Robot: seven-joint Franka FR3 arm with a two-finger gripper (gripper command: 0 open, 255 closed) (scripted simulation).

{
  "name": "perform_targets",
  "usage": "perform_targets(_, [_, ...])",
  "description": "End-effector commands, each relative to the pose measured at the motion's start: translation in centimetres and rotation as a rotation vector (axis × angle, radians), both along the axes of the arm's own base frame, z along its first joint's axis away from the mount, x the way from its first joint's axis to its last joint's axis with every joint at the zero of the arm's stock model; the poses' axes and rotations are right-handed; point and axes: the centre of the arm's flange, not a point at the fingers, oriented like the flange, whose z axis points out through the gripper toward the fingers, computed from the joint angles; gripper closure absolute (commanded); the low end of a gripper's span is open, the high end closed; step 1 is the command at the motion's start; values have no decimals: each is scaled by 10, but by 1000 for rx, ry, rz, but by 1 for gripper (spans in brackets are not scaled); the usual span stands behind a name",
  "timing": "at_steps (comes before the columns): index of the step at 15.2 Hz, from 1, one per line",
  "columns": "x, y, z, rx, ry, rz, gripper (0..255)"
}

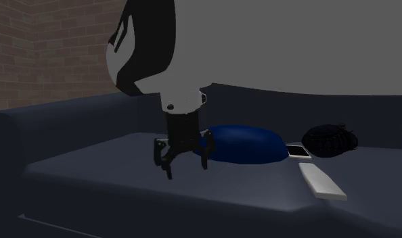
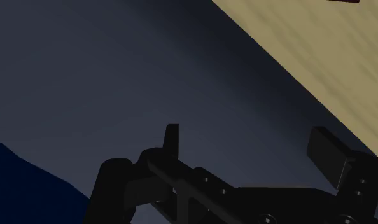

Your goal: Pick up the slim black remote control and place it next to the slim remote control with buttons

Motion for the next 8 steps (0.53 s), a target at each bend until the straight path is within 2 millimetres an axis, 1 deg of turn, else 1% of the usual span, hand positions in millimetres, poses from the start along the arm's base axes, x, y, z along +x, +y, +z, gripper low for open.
perform_targets(1, [0,0,0,0,0,0,0])
perform_targets(5, [54,8,3,42,8,-132,0])
perform_targets(8, [96,10,6,73,14,-232,0])
